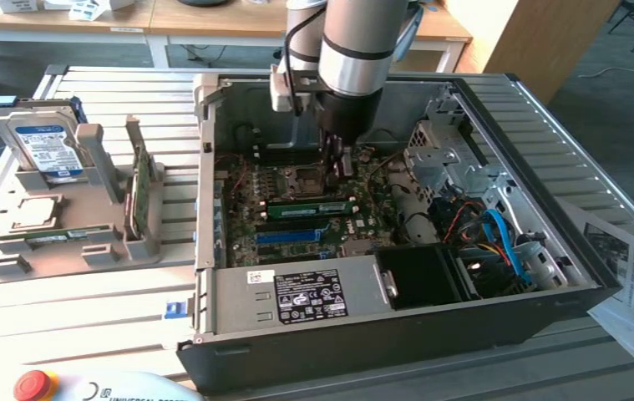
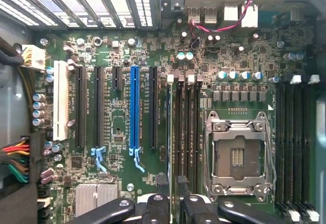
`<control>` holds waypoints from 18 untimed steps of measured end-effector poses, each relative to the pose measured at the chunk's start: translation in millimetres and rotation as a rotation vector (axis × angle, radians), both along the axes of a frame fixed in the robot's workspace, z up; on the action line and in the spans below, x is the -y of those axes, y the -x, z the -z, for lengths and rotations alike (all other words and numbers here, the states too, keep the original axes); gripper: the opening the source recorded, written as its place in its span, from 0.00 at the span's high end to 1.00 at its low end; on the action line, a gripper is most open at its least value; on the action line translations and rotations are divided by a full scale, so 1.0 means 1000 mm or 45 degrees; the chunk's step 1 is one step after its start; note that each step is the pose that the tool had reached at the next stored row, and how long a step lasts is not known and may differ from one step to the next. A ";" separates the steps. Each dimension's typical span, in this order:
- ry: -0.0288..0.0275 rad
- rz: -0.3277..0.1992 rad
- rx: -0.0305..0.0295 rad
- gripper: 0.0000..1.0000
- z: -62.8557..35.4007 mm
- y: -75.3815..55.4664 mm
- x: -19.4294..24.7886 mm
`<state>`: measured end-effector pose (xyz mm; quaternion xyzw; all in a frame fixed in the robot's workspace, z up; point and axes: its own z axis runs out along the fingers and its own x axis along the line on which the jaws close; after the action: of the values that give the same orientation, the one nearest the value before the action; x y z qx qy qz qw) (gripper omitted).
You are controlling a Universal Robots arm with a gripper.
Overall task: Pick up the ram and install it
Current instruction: 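Insert the ram into the slot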
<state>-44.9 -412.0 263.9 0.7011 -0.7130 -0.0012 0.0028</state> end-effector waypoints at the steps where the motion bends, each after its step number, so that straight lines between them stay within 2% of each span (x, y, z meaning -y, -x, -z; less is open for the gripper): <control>1: 0.0002 0.000 0.0000 0.80 -0.0023 0.000 0.0000; 18: 0.0092 0.000 0.0000 0.80 -0.0410 0.000 0.0000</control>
<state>-44.6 -412.0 304.9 0.7012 -0.7130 0.0013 0.0053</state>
